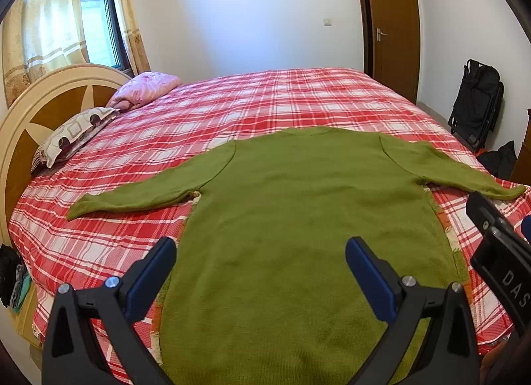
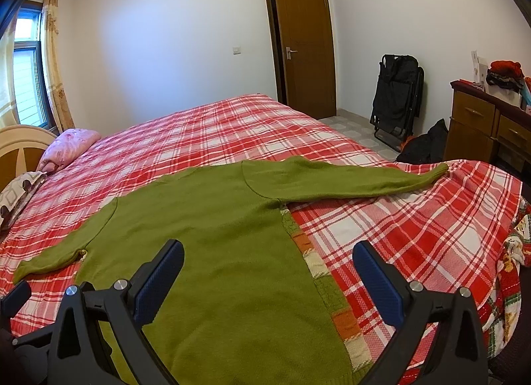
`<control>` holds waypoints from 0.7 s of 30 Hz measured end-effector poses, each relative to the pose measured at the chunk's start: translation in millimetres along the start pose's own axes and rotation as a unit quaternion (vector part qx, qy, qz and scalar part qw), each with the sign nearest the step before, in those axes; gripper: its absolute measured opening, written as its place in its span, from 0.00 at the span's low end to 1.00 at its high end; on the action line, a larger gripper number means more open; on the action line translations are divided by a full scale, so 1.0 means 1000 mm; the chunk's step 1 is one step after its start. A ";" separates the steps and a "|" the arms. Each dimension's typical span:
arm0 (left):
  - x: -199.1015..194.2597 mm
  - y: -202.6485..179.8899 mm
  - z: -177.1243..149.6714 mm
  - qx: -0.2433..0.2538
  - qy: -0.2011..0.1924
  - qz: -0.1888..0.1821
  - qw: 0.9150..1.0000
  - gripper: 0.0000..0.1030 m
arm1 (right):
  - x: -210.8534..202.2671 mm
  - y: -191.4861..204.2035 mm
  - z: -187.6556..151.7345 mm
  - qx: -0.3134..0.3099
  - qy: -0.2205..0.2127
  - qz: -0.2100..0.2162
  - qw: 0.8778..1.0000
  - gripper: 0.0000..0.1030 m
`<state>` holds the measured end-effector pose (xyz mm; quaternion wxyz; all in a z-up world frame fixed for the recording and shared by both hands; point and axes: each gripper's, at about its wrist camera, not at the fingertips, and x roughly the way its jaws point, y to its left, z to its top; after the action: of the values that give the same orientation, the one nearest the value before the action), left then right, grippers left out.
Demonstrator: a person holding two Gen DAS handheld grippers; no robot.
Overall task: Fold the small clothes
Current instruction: 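Reach the right tool to the sweater sleeve cuff and close on it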
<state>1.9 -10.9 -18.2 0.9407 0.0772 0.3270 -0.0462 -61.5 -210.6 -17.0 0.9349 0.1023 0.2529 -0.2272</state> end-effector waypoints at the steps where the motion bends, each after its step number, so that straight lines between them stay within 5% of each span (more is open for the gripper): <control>1: 0.001 0.000 0.000 0.000 0.002 0.000 1.000 1.00 | 0.001 0.000 -0.001 0.001 -0.001 -0.001 1.000 0.99; 11: 0.008 -0.001 -0.003 -0.002 -0.003 -0.014 1.000 1.00 | 0.025 -0.025 0.016 -0.005 -0.007 -0.025 1.000 0.99; 17: 0.018 0.010 0.001 -0.021 -0.012 -0.042 0.999 1.00 | 0.059 -0.128 0.049 0.117 0.017 -0.035 0.992 0.99; 21: 0.029 0.011 0.006 -0.018 -0.012 -0.043 0.999 1.00 | 0.087 -0.222 0.072 0.211 0.035 -0.041 0.976 0.98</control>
<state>30.0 -2.4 -30.2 0.9429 0.0459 0.3198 -0.0812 -69.6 -459.2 -17.9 0.8728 0.2943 0.2356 -0.3100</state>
